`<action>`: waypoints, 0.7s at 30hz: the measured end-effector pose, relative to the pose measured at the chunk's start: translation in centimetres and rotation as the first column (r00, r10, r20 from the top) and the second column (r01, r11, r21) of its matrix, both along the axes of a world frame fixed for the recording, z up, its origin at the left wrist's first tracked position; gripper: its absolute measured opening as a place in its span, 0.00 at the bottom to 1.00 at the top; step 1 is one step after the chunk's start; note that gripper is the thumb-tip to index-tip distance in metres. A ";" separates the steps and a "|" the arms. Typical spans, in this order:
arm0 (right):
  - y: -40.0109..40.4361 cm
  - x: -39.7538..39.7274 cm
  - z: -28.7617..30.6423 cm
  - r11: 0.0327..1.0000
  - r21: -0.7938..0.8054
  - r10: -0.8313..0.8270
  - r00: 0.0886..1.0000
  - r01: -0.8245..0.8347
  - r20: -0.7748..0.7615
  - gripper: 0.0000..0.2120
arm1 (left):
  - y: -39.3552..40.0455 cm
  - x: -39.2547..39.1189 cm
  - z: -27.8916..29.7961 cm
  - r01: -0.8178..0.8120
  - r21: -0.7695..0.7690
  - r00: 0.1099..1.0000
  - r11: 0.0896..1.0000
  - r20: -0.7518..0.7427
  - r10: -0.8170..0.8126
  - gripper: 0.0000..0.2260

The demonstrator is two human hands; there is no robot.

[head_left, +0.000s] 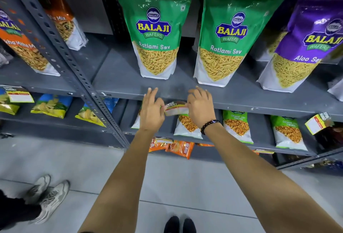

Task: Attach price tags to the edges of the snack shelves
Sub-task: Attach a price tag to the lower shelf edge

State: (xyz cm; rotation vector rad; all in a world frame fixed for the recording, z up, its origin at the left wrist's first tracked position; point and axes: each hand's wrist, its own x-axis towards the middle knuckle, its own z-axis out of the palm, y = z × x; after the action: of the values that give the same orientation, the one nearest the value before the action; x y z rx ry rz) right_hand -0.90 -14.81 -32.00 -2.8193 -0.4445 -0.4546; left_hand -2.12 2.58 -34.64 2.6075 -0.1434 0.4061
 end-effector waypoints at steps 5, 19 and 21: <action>-0.6 -0.6 -1.8 0.993 0.104 -0.044 0.994 0.054 -0.096 0.02 | 1.2 0.8 0.2 0.108 0.108 0.994 0.988 -0.024 -0.106 0.03; -0.8 0.5 -1.6 0.968 0.204 -0.127 0.986 0.147 -0.112 0.03 | 0.0 2.1 1.2 0.039 0.147 0.996 0.988 0.078 -0.051 0.03; -0.9 0.6 -1.3 0.964 0.220 -0.124 0.985 0.149 -0.123 0.03 | 0.0 2.0 1.4 0.050 0.146 0.995 0.988 0.078 -0.062 0.03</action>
State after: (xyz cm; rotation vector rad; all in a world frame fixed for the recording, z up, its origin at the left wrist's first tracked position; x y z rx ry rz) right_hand -0.31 -15.75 -33.34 -2.6434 -0.1636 -0.3515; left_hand -0.09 2.55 -33.21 2.7216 -0.2836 0.5005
